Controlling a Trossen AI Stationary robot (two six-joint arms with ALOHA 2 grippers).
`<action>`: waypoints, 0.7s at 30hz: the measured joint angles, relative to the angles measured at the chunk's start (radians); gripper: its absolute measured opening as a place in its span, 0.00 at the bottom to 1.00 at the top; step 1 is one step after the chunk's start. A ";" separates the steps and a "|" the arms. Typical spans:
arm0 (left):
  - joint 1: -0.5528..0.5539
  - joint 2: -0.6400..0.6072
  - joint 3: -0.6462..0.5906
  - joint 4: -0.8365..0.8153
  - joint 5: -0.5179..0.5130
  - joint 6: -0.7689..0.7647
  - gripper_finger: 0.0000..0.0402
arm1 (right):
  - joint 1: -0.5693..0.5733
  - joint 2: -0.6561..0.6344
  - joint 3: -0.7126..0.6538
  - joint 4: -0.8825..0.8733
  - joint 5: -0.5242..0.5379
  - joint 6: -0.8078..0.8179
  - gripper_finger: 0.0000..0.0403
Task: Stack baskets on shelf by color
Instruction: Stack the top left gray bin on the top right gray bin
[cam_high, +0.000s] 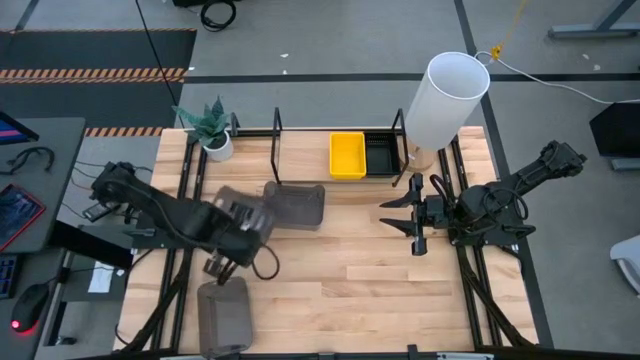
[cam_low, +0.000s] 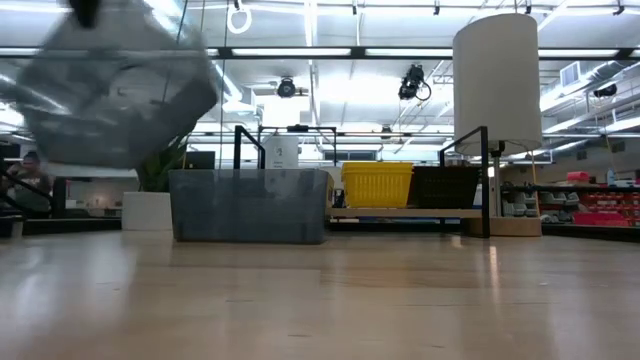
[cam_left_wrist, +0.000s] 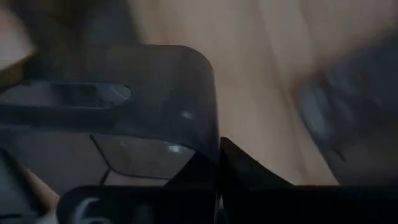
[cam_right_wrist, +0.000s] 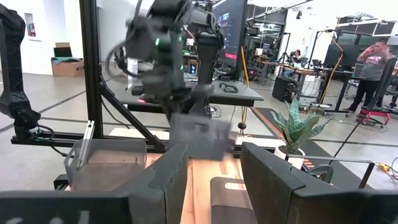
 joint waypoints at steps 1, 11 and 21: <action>0.010 0.000 0.026 0.015 -0.042 0.004 0.01 | 0.000 0.000 0.000 0.000 0.000 0.000 0.38; 0.139 0.001 0.169 0.233 -0.153 0.105 0.01 | 0.000 0.000 0.000 0.000 0.000 -0.001 0.38; 0.292 0.154 0.168 0.260 -0.114 0.161 0.01 | 0.000 0.000 0.001 -0.002 0.000 -0.001 0.38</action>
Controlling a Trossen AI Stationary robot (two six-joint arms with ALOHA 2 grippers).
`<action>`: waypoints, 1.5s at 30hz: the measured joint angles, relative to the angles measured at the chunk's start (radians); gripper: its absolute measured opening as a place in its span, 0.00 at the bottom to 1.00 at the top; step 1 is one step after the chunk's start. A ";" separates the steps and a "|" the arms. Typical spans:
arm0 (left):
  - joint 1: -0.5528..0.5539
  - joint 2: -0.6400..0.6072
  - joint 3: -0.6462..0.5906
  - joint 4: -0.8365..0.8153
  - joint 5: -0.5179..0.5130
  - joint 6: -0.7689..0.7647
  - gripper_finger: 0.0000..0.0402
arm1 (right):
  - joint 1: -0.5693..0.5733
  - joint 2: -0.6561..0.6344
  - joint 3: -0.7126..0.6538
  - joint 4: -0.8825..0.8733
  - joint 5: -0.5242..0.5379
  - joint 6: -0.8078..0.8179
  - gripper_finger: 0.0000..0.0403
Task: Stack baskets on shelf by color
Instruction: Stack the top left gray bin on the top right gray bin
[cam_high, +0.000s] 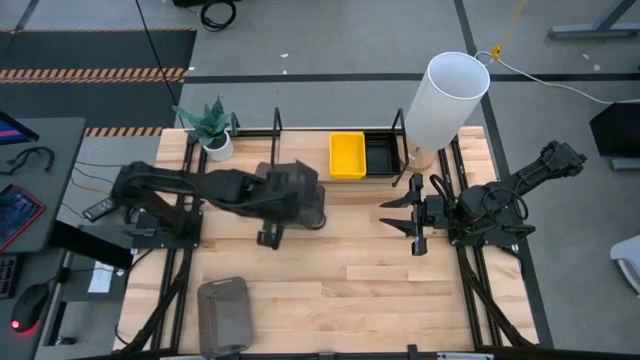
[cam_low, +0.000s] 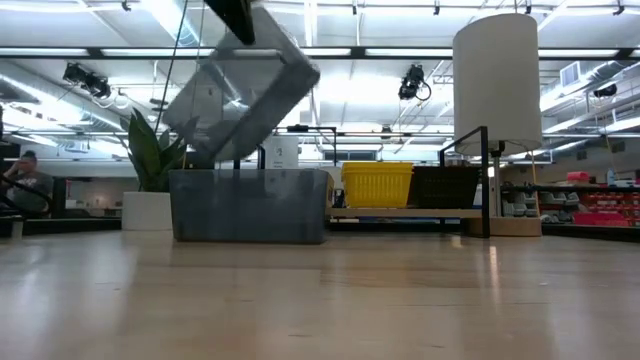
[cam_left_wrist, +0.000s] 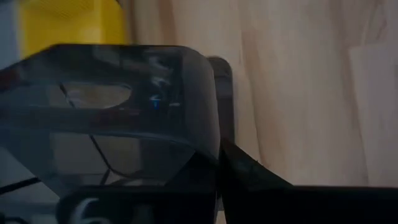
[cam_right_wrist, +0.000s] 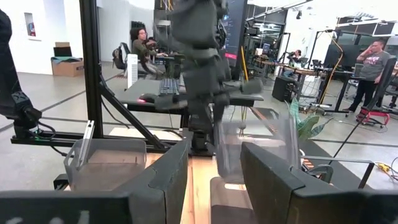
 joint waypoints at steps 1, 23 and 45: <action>0.011 0.022 0.000 -0.001 0.018 -0.001 0.01 | 0.000 0.000 0.000 -0.001 0.000 0.000 0.38; 0.092 0.255 0.000 -0.151 0.252 -0.034 0.03 | 0.000 0.000 0.000 -0.005 0.000 0.001 0.38; 0.092 0.249 0.008 -0.345 0.248 -0.132 0.01 | 0.000 0.000 0.000 -0.005 0.000 0.000 0.38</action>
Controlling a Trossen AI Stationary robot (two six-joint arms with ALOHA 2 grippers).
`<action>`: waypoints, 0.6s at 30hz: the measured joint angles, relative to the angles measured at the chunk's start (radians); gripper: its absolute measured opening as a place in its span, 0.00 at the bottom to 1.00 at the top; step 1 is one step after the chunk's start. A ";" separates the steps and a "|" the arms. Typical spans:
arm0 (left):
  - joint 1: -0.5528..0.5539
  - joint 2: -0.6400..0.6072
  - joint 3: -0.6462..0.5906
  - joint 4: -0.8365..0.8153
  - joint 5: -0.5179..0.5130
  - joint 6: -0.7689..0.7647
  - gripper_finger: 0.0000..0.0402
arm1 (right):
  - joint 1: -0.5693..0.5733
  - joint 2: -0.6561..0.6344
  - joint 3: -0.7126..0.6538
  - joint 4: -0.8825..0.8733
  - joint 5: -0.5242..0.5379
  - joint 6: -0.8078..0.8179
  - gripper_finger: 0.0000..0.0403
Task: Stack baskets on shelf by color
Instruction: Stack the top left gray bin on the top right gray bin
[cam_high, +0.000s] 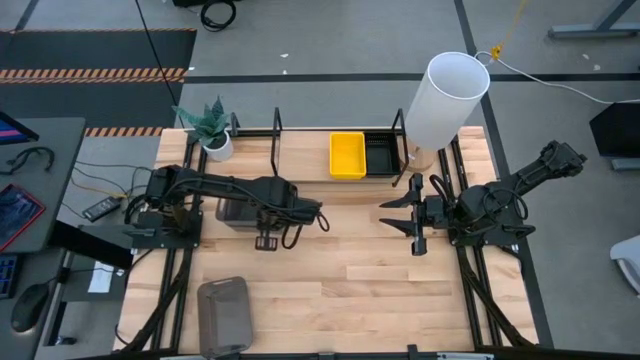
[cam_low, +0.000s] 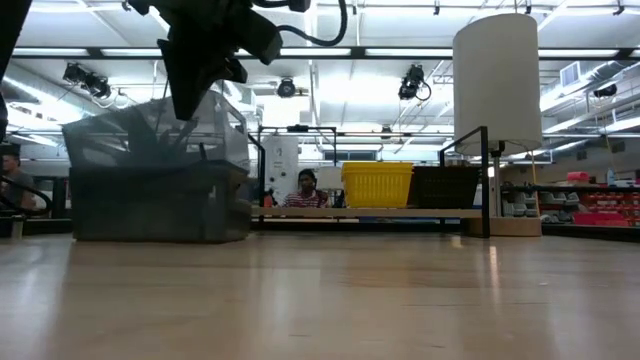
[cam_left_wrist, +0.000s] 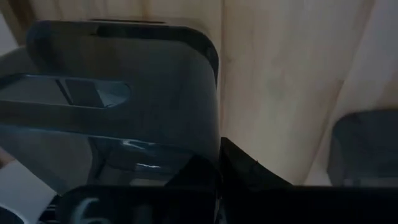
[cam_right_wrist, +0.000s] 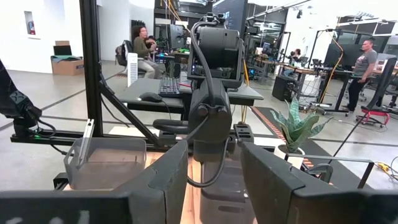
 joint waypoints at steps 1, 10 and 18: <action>0.000 0.000 0.000 -0.002 0.008 -0.001 0.01 | 0.000 0.000 0.000 0.000 0.000 0.000 0.38; 0.000 0.000 0.000 -0.024 0.046 -0.025 0.01 | 0.000 0.000 0.000 0.000 0.000 0.000 0.38; 0.000 0.015 -0.039 -0.015 0.075 -0.025 0.02 | 0.000 0.000 0.000 0.000 0.000 0.001 0.38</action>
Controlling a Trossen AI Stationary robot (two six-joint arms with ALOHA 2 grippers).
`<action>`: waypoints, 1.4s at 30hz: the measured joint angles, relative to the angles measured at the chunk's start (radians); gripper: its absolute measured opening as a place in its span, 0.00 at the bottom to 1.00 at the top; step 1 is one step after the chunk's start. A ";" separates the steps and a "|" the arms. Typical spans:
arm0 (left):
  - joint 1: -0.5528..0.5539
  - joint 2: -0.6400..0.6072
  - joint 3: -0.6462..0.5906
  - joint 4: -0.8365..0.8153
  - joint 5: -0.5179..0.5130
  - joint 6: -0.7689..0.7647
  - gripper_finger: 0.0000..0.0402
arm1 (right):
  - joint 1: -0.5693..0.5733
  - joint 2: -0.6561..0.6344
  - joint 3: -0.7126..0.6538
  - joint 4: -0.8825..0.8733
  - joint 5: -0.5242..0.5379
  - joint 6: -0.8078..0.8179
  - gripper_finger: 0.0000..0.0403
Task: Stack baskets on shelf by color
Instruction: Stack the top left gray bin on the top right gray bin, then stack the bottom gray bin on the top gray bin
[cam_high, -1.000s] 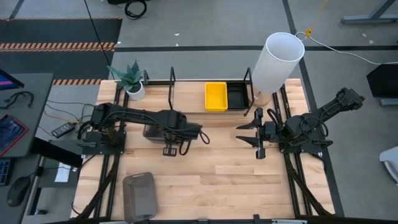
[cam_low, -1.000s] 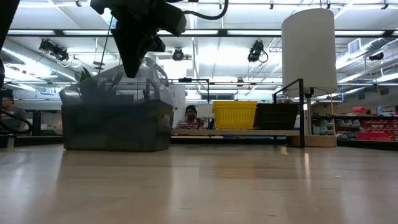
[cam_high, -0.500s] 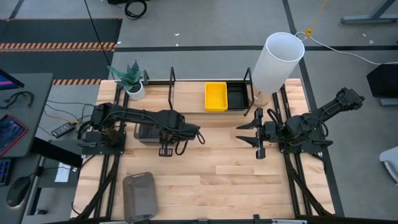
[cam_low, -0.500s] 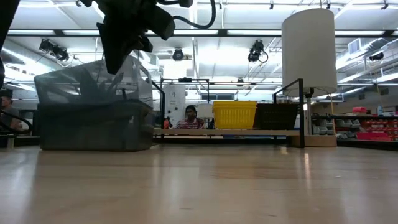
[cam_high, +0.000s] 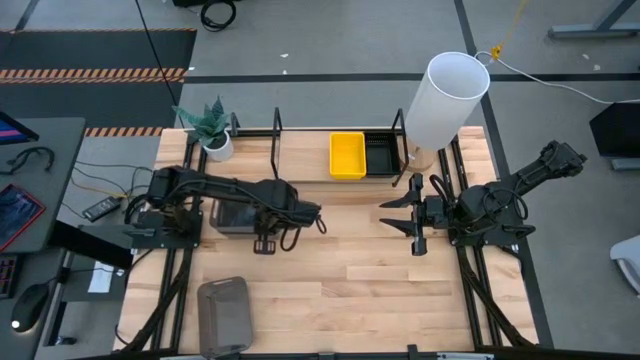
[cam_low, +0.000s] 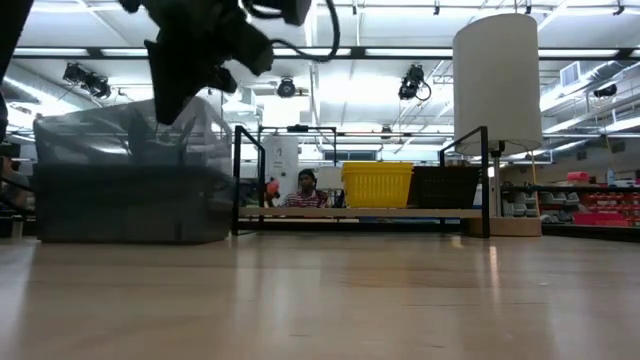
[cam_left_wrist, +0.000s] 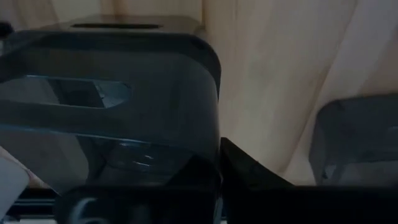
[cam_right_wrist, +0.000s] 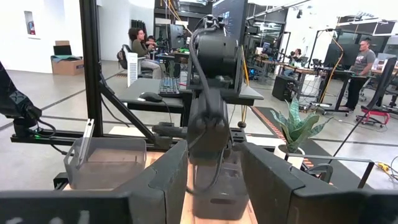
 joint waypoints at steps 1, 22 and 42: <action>0.000 0.003 -0.012 -0.003 0.000 0.000 0.03 | 0.000 0.000 0.000 0.000 0.000 0.000 0.38; 0.008 0.009 -0.053 0.027 0.057 -0.074 0.44 | 0.000 0.000 -0.001 0.000 0.000 0.000 0.38; -0.441 -0.162 -0.052 0.170 0.084 -0.206 0.31 | -0.003 0.014 -0.001 0.012 0.000 0.000 0.38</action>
